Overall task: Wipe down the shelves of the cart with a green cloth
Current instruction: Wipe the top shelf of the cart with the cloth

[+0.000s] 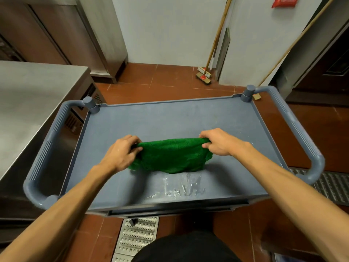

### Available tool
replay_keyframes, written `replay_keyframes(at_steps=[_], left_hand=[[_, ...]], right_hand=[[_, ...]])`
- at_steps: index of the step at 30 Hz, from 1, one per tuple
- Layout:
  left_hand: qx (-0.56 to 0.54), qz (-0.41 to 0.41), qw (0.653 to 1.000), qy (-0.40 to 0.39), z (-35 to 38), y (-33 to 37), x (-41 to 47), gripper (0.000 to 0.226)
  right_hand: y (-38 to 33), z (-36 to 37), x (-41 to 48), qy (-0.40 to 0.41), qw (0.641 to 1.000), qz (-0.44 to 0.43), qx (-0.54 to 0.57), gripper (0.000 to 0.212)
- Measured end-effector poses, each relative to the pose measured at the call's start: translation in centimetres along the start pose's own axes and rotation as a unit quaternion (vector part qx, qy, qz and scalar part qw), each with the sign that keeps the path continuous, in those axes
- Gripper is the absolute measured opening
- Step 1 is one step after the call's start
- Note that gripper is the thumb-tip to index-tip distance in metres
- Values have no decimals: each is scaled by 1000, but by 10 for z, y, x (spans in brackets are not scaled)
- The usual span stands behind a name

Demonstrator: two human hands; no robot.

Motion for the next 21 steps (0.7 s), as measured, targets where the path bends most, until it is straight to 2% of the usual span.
replay_keyframes(at_steps=[5,15,21], left_hand=[[0,-8,1000,-3,2,25,46,12],[25,-33,998,39,2,76,169,15],[42,-26,997,67,-8,92,243,20]], right_hand=[[33,-41,17,19,1000,12,2,34],[112,-121,59,77,996,44,30,33],[141,-161,99,185,981,51,23,24]])
Point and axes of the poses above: each hand's wrist, its own x-axis towards the middle knuckle, its own z-axis out of the palm, y = z × x, the point moved 1 cm from there along x, towards the middle knuckle, and after that the axes turned 6 degrees about -y, right-handed, at the moved point
